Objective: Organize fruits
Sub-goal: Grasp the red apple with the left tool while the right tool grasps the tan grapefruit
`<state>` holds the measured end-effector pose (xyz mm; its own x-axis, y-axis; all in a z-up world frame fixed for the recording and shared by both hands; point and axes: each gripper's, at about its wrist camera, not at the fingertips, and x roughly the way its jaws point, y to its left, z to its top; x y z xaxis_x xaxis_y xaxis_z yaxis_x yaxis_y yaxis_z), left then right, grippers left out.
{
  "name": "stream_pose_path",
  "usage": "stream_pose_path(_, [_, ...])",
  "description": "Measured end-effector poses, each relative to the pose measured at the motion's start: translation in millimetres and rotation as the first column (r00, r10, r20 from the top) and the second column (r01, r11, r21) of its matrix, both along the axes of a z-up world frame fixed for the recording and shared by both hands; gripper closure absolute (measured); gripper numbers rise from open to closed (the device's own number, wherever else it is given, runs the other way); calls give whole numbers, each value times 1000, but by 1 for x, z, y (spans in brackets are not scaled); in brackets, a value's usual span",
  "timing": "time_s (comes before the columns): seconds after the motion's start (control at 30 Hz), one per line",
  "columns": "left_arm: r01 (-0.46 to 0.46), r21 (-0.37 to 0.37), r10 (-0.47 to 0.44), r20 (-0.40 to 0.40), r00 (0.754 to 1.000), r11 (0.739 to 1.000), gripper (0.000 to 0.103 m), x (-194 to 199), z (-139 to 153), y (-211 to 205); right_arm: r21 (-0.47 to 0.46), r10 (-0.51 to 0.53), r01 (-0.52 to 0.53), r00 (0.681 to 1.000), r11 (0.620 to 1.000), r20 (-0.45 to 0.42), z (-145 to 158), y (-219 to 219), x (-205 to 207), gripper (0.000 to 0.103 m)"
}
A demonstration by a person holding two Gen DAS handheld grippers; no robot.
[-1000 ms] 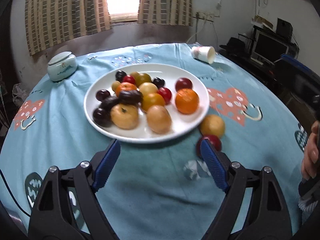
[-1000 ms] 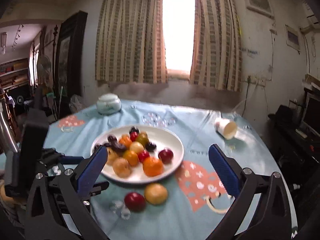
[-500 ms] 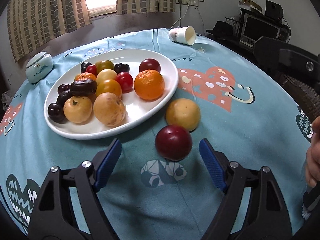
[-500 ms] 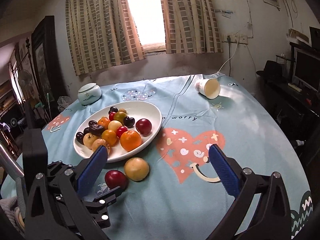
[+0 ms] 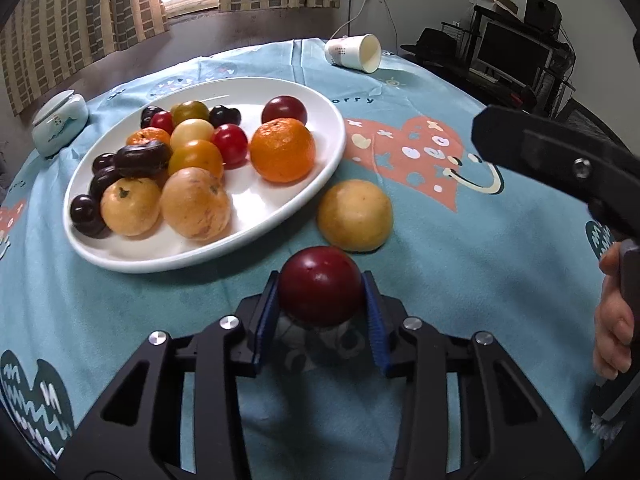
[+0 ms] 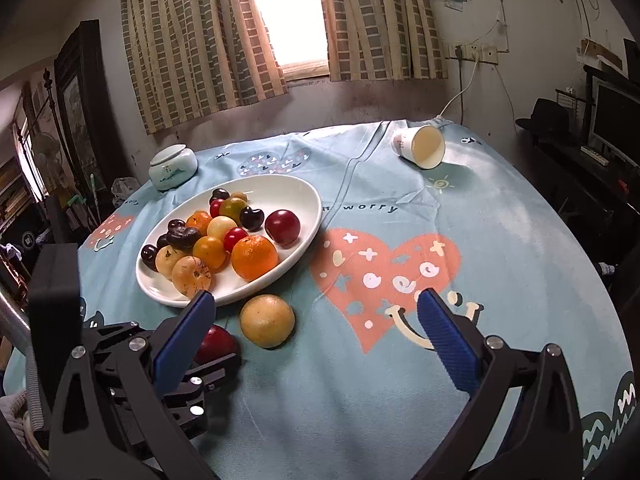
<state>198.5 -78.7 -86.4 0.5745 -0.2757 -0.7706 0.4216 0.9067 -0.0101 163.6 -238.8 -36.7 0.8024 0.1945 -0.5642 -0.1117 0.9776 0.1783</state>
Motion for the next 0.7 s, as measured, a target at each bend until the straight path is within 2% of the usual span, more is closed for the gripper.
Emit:
stream_pose_path(0.1, [-30,15,29,52,998,999,63,-16,12,25,-24,35,-36,999,999,-40,-10,10,6,3])
stream_pose_path(0.2, [-113,19,111,99,989,993,63,-24,22,58,-50,86,-91,991,995,-100,-25,25,14,19])
stream_pose_path(0.23, [-140,10,138,101,985,990,63,-23,24,68,-55,99,-106,988,993,-116,-29,30,17,25])
stream_pose_path(0.33, [-181,-40,184,80,980,983,63,-20,26,88,-124,100,-116,986,985,-134,-37,45,25,30])
stream_pose_path(0.4, [-179,-56,183,70,981,982,63,-17,27,92,-154,100,-121,985,981,-139,-40,53,30,33])
stream_pose_path(0.53, [-168,-67,172,57,983,983,63,-15,27,95,-155,112,-138,980,978,-168,-46,62,41,40])
stream_pose_path(0.6, [-171,-71,175,58,983,983,63,-15,28,95,-147,126,-153,976,977,-180,-47,66,45,48])
stream_pose_path(0.7, [-178,-82,183,53,982,981,63,-13,28,97,-161,115,-147,974,976,-196,-50,69,47,51])
